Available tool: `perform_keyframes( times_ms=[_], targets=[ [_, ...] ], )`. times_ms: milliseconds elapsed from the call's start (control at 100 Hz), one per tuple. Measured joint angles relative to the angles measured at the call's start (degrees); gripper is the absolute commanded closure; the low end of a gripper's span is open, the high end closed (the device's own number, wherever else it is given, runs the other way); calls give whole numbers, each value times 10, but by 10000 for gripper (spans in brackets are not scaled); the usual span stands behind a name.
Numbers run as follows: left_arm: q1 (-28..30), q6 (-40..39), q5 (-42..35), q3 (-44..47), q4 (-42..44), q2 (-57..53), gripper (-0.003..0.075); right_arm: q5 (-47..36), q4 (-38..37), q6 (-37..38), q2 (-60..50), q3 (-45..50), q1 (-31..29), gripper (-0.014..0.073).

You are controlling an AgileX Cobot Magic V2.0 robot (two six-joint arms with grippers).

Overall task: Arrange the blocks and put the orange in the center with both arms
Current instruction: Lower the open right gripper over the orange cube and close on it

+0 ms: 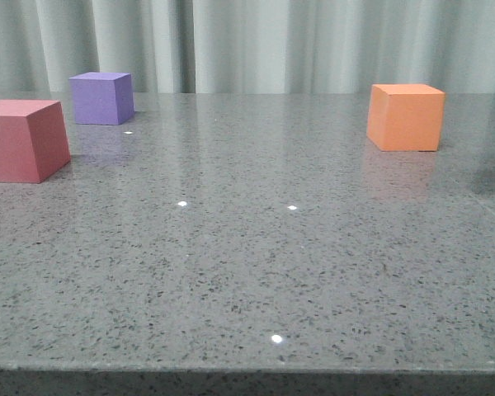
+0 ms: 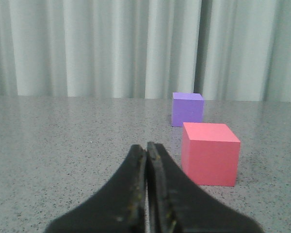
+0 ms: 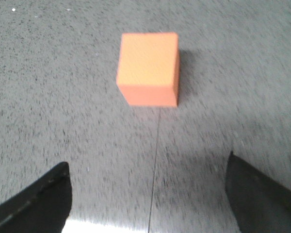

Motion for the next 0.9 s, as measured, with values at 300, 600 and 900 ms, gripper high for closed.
perform_keyframes(
  times_ms=[300,600,900],
  targets=[
    [0,0,0,0,0,0,741,10,-41,0,166,-157,16,-40],
    [0,0,0,0,0,0,741,17,-54,0,253,-203,16,-40],
    [0,0,0,0,0,0,741,10,-55,0,288,-203,17,-40]
  ],
)
